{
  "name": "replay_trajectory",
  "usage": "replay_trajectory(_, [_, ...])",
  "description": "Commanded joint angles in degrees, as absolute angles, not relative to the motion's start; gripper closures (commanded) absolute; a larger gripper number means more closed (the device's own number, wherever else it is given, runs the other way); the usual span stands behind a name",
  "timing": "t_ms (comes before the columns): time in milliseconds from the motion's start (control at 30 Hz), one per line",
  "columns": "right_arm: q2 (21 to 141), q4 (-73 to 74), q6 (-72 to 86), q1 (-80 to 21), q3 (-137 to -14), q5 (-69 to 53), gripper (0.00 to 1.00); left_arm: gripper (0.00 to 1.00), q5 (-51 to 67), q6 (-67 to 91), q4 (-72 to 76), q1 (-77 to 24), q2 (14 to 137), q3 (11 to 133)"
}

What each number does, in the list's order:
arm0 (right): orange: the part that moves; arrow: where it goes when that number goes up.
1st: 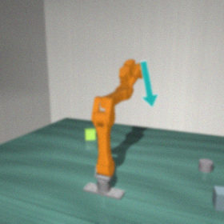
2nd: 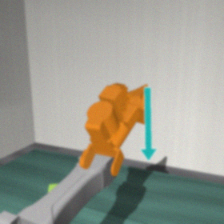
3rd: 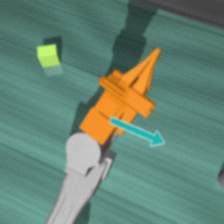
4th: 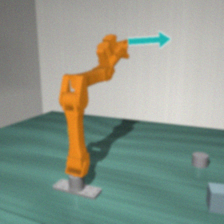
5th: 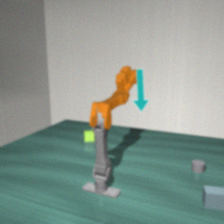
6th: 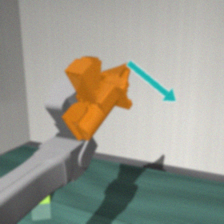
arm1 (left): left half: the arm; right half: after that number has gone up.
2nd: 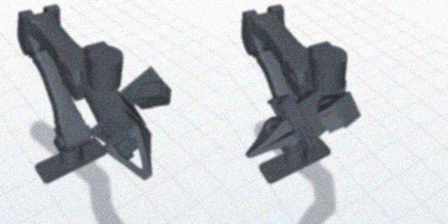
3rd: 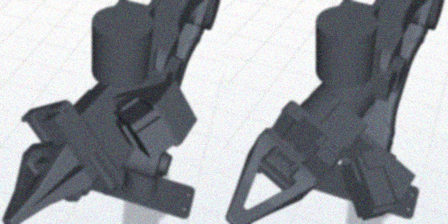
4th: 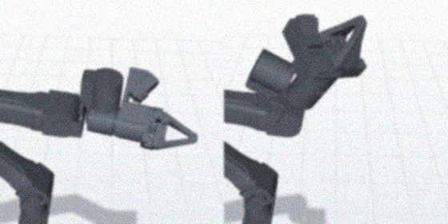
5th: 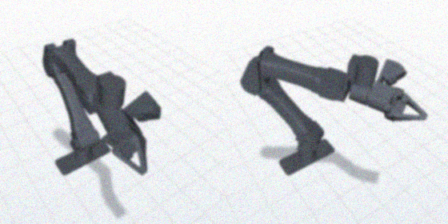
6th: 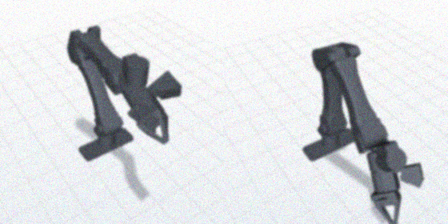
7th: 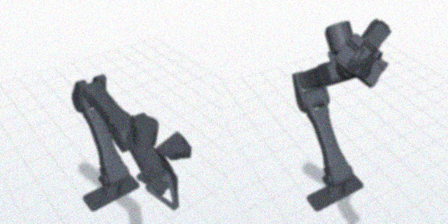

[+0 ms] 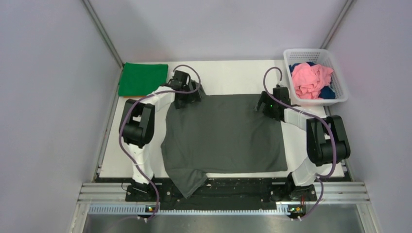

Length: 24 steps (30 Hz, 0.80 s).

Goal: Fold and stack the t-shirts
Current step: Flatten out the tshirt

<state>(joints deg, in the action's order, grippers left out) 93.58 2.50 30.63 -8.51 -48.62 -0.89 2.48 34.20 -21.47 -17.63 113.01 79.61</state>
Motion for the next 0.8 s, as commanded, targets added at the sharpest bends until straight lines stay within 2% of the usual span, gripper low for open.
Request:
replay_trajectory(0, [99.06, 3.23, 31.34, -8.56, -51.52, 1.06, 0.01, 0.01, -5.66, 35.77, -27.80, -17.45, 120.91, 86.78])
replay_trajectory(267, [109.44, 6.19, 32.20, -8.47, -62.04, 1.69, 0.01, 0.01, -4.73, 34.49, -33.71, -15.26, 134.60, 105.04])
replay_trajectory(400, [113.94, 8.03, 32.70, -7.71, -68.00, 2.18, 0.01, 0.01, -1.85, 34.02, -32.13, -13.19, 138.94, 112.07])
replay_trajectory(667, [117.80, 8.51, 33.31, -5.23, -75.19, 1.46, 0.01, 0.01, 8.30, 32.22, -29.91, -11.16, 148.86, 131.05])
replay_trajectory(767, [115.39, 11.25, 31.47, -5.17, -77.43, 2.06, 0.01, 0.01, 10.87, 31.92, -31.21, -11.34, 149.75, 137.02])
